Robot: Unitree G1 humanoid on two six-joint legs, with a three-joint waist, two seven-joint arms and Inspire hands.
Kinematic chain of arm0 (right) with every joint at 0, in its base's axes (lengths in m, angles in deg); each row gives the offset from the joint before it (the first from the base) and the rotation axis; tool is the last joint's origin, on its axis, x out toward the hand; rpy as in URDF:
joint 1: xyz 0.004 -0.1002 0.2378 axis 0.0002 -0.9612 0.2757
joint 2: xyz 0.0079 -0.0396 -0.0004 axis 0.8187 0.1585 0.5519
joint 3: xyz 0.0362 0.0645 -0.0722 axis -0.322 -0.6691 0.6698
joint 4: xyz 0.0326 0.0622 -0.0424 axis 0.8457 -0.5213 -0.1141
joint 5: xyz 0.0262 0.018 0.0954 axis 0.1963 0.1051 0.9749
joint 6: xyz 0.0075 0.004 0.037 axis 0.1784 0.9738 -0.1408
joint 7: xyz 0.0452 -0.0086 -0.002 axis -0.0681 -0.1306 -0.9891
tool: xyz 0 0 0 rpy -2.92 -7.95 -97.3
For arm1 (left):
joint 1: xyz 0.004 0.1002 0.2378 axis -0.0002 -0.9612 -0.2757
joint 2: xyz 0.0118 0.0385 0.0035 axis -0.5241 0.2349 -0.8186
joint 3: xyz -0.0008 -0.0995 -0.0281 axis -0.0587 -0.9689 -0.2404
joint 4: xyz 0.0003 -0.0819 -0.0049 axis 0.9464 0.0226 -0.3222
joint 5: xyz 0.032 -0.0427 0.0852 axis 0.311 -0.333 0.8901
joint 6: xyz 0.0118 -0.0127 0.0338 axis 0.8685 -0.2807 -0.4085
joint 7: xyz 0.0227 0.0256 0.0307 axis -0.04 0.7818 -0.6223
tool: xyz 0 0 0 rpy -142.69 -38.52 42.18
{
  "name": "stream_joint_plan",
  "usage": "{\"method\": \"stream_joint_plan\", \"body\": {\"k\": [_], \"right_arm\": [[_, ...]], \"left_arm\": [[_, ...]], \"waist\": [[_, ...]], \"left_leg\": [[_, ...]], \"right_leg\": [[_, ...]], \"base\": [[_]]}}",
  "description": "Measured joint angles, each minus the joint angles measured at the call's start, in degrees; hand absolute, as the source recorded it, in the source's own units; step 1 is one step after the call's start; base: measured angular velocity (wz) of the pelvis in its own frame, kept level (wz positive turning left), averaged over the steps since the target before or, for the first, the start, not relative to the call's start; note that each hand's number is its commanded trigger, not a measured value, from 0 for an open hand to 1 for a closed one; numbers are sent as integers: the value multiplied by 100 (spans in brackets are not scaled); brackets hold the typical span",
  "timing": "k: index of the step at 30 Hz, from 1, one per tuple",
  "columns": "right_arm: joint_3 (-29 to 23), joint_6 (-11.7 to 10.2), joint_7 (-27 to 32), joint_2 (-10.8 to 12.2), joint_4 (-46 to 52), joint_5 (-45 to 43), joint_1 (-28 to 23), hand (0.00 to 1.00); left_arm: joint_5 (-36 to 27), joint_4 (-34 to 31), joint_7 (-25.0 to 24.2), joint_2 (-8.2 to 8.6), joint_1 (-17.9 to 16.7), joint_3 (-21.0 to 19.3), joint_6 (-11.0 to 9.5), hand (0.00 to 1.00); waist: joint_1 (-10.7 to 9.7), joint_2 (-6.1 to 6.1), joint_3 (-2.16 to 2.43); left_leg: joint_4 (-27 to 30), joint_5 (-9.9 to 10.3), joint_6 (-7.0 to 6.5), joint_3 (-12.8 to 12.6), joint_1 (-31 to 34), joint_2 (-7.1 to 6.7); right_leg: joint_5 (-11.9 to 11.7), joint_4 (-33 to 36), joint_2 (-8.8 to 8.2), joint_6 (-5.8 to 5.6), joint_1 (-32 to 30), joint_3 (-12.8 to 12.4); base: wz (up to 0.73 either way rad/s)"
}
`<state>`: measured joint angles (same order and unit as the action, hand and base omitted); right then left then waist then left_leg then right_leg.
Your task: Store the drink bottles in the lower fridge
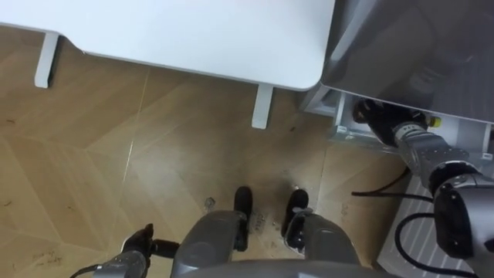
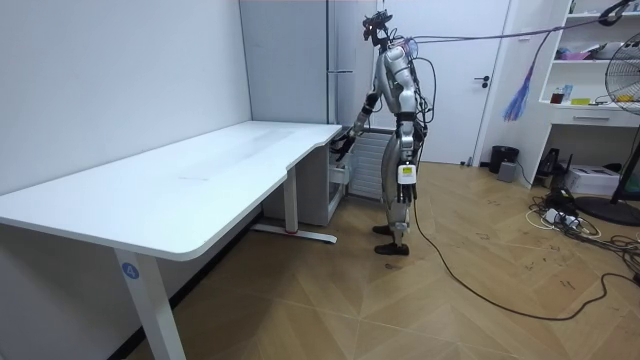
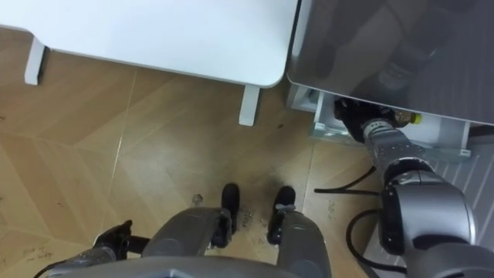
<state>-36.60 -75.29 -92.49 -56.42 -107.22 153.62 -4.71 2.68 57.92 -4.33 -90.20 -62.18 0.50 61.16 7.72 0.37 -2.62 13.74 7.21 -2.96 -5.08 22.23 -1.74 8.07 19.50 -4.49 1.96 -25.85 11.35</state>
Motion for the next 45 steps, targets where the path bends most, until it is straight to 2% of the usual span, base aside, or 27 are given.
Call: {"method": "stream_joint_plan", "body": {"k": [4, 8, 13, 18, 19, 22, 26, 28, 30, 34, 36, 38, 39, 40, 42, 45], "right_arm": [[-5, -5, 2, -41, -8, -92, -34, 0], [-60, -6, -14, -97, -16, -161, -205, 0], [-94, -3, -65, -110, -25, -482, -376, 0], [-276, 22, -192, -121, -6, -499, -862, 0], [-279, 23, -192, -122, 13, -505, -936, 0], [-294, 52, -194, -119, 57, -645, -1230, 0], [-529, 46, -348, -66, 66, -796, -1741, 0], [-666, 43, -389, -87, 108, -839, -1887, 0], [-705, 14, -399, -201, 303, -847, -2090, 0], [-805, -96, -421, -289, 504, -877, -2226, 0], [-964, -94, -519, -314, 486, -998, -2233, 0], [-1227, -96, -570, -319, 461, -1156, -2300, 0], [-1380, -101, -602, -322, 456, -1264, -2419, 0], [-1423, -103, -612, -325, 457, -1296, -2491, 0], [-1489, -102, -620, -326, 443, -1469, -2828, 0], [-1489, -100, -619, -322, 406, -1525, -3101, 0]], "left_arm": [[45, -1, -5, 1, -4, -74, -18, 0], [53, -46, -5, 14, -10, -366, -51, 0], [52, -50, -46, 17, -14, -575, -123, 0], [281, -89, -43, 12, -93, -908, -154, 0], [286, -88, -41, 7, -102, -924, -161, 0], [326, -87, -38, 27, -186, -1099, -174, 0], [618, -110, -44, 39, -284, -1446, -178, 0], [775, -130, -46, 41, -376, -1537, -188, 0], [822, -383, -46, 43, -538, -1563, -177, 0], [945, -669, -45, 46, -662, -1563, -171, 0], [972, -734, -47, 36, -697, -1594, -171, 0], [1036, -737, -47, 37, -788, -1704, -171, 0], [1052, -737, -41, 36, -881, -1834, -171, 0], [1052, -742, -31, 34, -926, -1912, -170, 0], [1053, -732, 50, 32, -1077, -2178, -166, 0], [1112, -652, 68, 36, -1177, -2324, -149, 0]], "waist": [[-1, -52, -12], [-48, -148, -4], [-135, -156, -3], [-158, -139, 16], [-169, -130, 27], [-342, -97, 129], [-522, 65, 244], [-630, 138, 270], [-779, 184, 297], [-976, 242, 270], [-1057, 242, 261], [-1082, 232, 240], [-1104, 261, 254], [-1102, 254, 265], [-1091, 277, 253], [-1070, 312, 245]], "left_leg": [[-5, 0, 0, 2, -77, -1], [-28, 0, 0, 12, -247, -2], [-58, 1, 0, -24, -449, -8], [-252, 2, 0, -142, -973, -9], [-253, 3, 1, -140, -1031, -13], [-334, 3, 1, -97, -1349, -26], [-470, 5, 3, -106, -1925, -40], [-525, 13, 11, -100, -2164, -42], [-531, 102, 66, -102, -2337, -2], [-552, 176, 77, -129, -2513, 14], [-577, 289, 53, -107, -2601, 105], [-609, 295, 54, -104, -2699, 110], [-607, 315, 60, -102, -2730, 108], [-607, 320, 63, -102, -2755, 105], [-607, 342, 73, -101, -2803, 106], [-609, 350, 76, -100, -2792, 106]], "right_leg": [[1, -15, 0, -2, 80, 4], [18, -105, -8, -26, 317, 94], [27, -190, -7, -44, 554, 112], [40, -398, 69, -90, 1064, 44], [42, -423, 66, -95, 1133, 50], [33, -636, 79, -126, 1535, 72], [45, -898, 114, -157, 2175, 37], [52, -957, 130, -168, 2389, -9], [57, -997, 176, -167, 2555, -37], [63, -994, 248, -165, 2698, -105], [67, -984, 325, -154, 2722, -142], [65, -991, 343, -151, 2772, -192], [70, -990, 352, -147, 2801, -193], [72, -990, 356, -145, 2811, -191], [72, -993, 369, -139, 2901, -183], [76, -987, 370, -133, 2893, -192]], "base": [[1], [10], [2], [-3], [0], [3], [-4], [-14], [-11], [-7], [-10], [-11], [-11], [-5], [0], [-1]]}}
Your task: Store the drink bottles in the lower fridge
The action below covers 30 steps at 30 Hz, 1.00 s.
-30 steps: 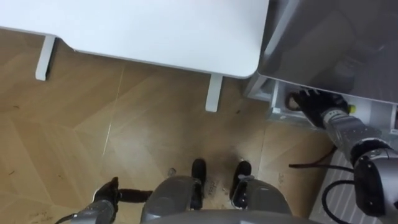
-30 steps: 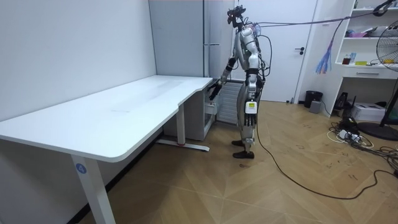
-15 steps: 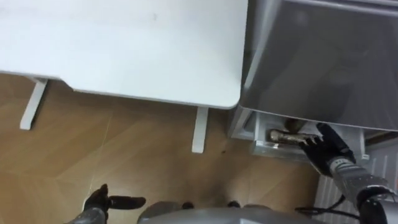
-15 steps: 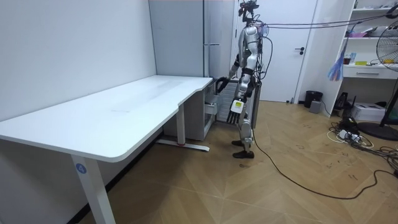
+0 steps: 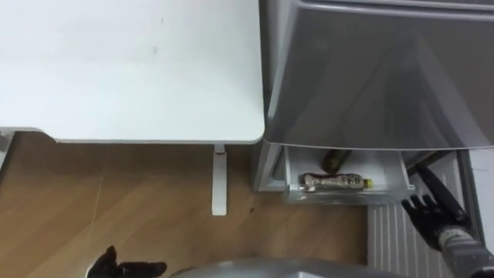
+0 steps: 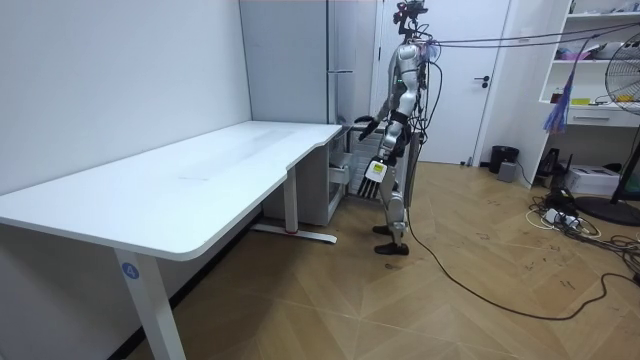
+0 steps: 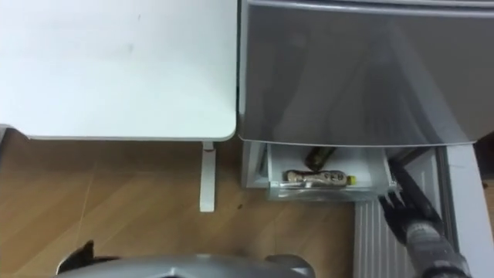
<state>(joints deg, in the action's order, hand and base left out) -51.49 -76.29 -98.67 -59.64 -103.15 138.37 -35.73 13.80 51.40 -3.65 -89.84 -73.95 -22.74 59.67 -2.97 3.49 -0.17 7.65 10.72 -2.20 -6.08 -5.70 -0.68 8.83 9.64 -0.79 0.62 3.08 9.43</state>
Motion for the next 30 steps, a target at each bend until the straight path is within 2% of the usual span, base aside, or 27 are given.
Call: {"method": "stream_joint_plan", "body": {"k": [4, 11, 14, 18, 20, 26, 30], "right_arm": [[35, -4, 6, 71, -200, -30, -323, 0], [429, -52, 32, 489, -533, -347, -396, 0], [713, -103, 29, 670, -554, -549, -501, 0], [883, -147, 66, 913, -581, -612, -518, 0], [955, -179, 96, 949, -578, -599, -505, 0], [1045, -286, 229, 995, -562, -591, -431, 0], [1047, -308, 234, 1020, -575, -288, -339, 0]], "left_arm": [[114, 1, 37, 8, -38, -94, -1, 0], [118, 418, 118, 35, 158, 1, -44, 0], [211, 419, 120, 104, 164, 0, -72, 0], [468, 484, 215, 181, 148, -1, -112, 0], [458, 492, 240, 230, 153, 2, -168, 0], [509, 412, 244, 247, 196, 94, -193, 0], [562, 403, 269, 250, 257, 165, -204, 0]], "waist": [[70, 9, -20], [151, -38, -43], [213, -81, -12], [217, -125, -11], [217, -165, -14], [200, -296, -12], [202, -331, -16]], "left_leg": [[2, 17, -2, 3, -1, -1], [13, 58, -2, 5, -85, 8], [15, 99, -7, 3, -109, 34], [44, 172, -2, 67, -194, 28], [77, 196, -15, 163, -178, 16], [65, 222, -17, 167, -175, 18], [64, 223, -17, 178, -148, 20]], "right_leg": [[7, -11, 4, -2, 3, -4], [7, -35, 26, -2, 92, -60], [8, -92, 49, -5, 140, -119], [8, -127, 86, -6, 215, -144], [8, -171, 90, -6, 247, -143], [14, -186, 95, -16, 286, -147], [14, -181, 99, -16, 259, -138]], "base": [[0], [-3], [-3], [-8], [0], [0], [0]]}}
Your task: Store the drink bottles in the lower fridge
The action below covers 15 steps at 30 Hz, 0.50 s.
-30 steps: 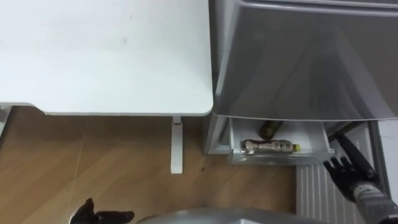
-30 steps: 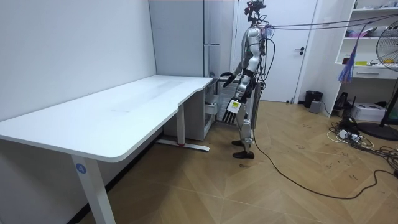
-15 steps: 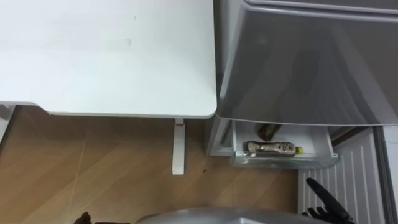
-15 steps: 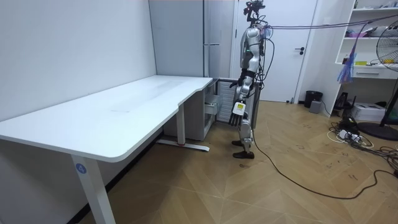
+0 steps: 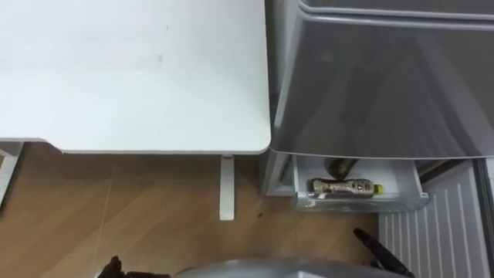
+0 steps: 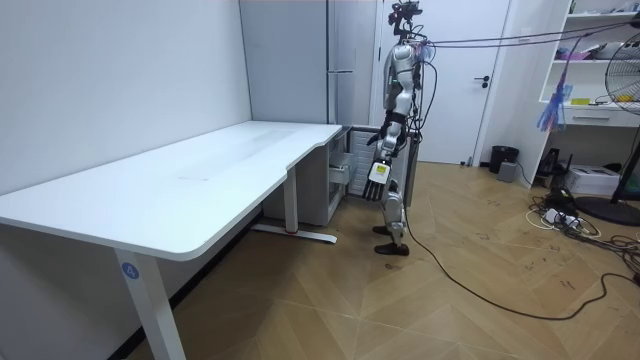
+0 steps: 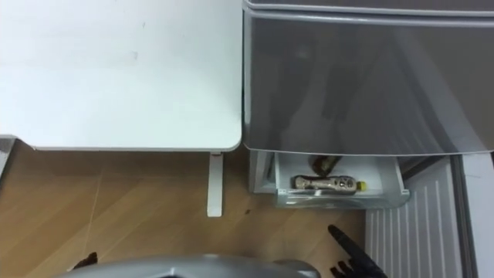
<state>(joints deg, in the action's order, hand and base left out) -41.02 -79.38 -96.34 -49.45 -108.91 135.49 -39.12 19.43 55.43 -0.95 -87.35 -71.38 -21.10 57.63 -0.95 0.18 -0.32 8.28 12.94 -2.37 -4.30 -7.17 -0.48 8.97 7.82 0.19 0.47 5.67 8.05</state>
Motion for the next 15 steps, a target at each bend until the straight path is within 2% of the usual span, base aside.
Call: {"method": "stream_joint_plan", "body": {"k": [2, 4, 6, 8, 12, 15], "right_arm": [[-6, -4, 8, 1, 41, 177, 106, 0], [-27, -48, 44, 27, 230, 381, 190, 0], [-25, -198, 51, 65, 279, 640, 468, 0], [-34, -242, 57, 61, 280, 809, 748, 0], [-143, -257, 87, 71, 228, 1092, 1284, 0], [-251, -266, 134, 68, 170, 1333, 1506, 0]], "left_arm": [[0, -2, 24, 1, 144, 147, -10, 0], [0, 45, 43, 53, 228, 190, -57, 0], [-2, 252, 18, 63, 473, 383, -122, 0], [0, 387, -65, 96, 684, 394, -158, 0], [-17, 662, -139, 98, 1114, 498, -233, 0], [-17, 679, -164, 118, 1200, 627, -234, 0]], "waist": [[-4, -36, 8], [30, -82, -13], [23, -117, -21], [38, -167, -59], [64, -169, -93], [117, -156, -106]], "left_leg": [[99, 9, -2, 15, 180, 0], [201, 12, -6, -11, 374, 7], [425, 18, -16, -36, 715, 7], [588, 21, -24, -33, 1012, -8], [1292, 118, -73, -70, 1801, -65], [1741, 207, -87, -73, 2257, -120]], "right_leg": [[-1, 80, -9, 2, -165, 3], [-2, 218, -17, 3, -382, -2], [-3, 436, -44, 5, -725, 2], [16, 653, -90, 23, -1040, 21], [281, 1599, -298, 67, -1968, 76], [404, 2052, -363, 88, -2435, 2]], "base": [[0], [-6], [-2], [0], [5], [-1]]}}
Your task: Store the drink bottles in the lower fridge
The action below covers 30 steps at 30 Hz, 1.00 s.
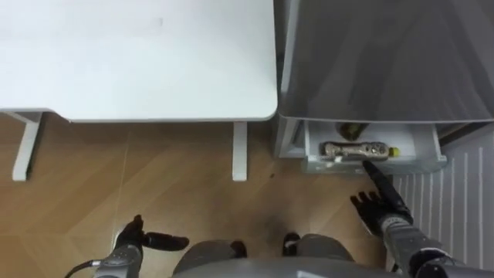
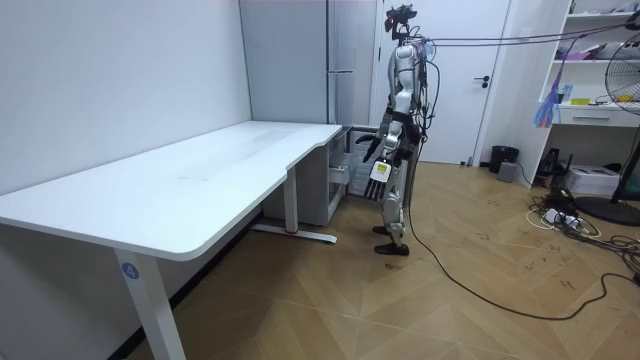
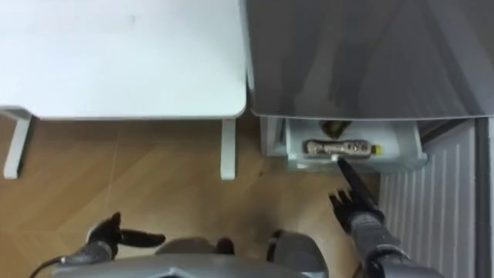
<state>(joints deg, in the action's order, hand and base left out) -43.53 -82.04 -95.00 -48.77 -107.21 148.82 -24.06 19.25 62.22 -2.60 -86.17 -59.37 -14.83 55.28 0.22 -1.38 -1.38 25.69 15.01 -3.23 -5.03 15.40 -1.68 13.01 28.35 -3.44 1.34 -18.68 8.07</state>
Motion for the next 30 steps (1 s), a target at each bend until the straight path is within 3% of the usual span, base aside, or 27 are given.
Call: {"method": "stream_joint_plan", "body": {"k": [4, 7, 10, 13, 18, 23, 27, 30], "right_arm": [[-109, -50, 127, -25, -23, 589, 240, 0], [-233, -188, 183, -75, -18, 836, 437, 0], [-345, -372, 175, -167, -31, 1128, 610, 0], [-339, -359, 164, -282, -28, 1242, 694, 0], [-325, -468, 154, -550, -19, 1319, 804, 0], [-208, -459, -120, -760, -13, 1348, 904, 0], [-208, -461, -264, -987, -1, 1357, 1080, 0], [-197, -461, -262, -1168, 98, 1375, 1145, 0]], "left_arm": [[-251, 4, 5, -19, 54, 107, 0, 0], [-563, 35, 6, -151, 34, 239, -4, 0], [-664, 105, 133, -320, 63, 284, -47, 0], [-660, 118, 233, -440, 46, 542, -35, 0], [-664, 183, 334, -449, 86, 729, 54, 0], [-743, 164, 385, -459, 67, 1105, 85, 0], [-781, 146, 382, -482, 73, 1108, 180, 0], [-1016, 119, 380, -558, 83, 1109, 179, 0]], "waist": [[43, -19, -25], [149, -12, -41], [188, -26, -76], [184, -43, -75], [346, -84, -67], [339, -93, -59], [340, -93, -55], [327, -75, -52]], "left_leg": [[735, 190, -18, 34, 814, -12], [1415, 351, -31, -38, 1504, 12], [2365, 642, -18, -34, 2361, -1], [3046, 851, -33, -31, 2994, 3], [4340, 1218, -56, -51, 4185, 14], [5342, 1540, -66, -39, 4973, 23], [6182, 1853, -69, -23, 5502, 106], [6467, 1963, -73, 11, 5686, 106]], "right_leg": [[181, 684, -67, 12, -801, -76], [288, 1336, -79, 38, -1514, -197], [570, 2273, -200, 72, -2346, -190], [829, 2947, -269, 78, -2968, -208], [1179, 4210, -358, 122, -4162, -331], [1510, 5196, -452, 180, -4935, -354], [1799, 5980, -473, 234, -5442, -353], [1912, 6255, -530, 266, -5606, -328]], "base": [[1], [-12], [12], [9], [4], [7], [0], [4]]}}
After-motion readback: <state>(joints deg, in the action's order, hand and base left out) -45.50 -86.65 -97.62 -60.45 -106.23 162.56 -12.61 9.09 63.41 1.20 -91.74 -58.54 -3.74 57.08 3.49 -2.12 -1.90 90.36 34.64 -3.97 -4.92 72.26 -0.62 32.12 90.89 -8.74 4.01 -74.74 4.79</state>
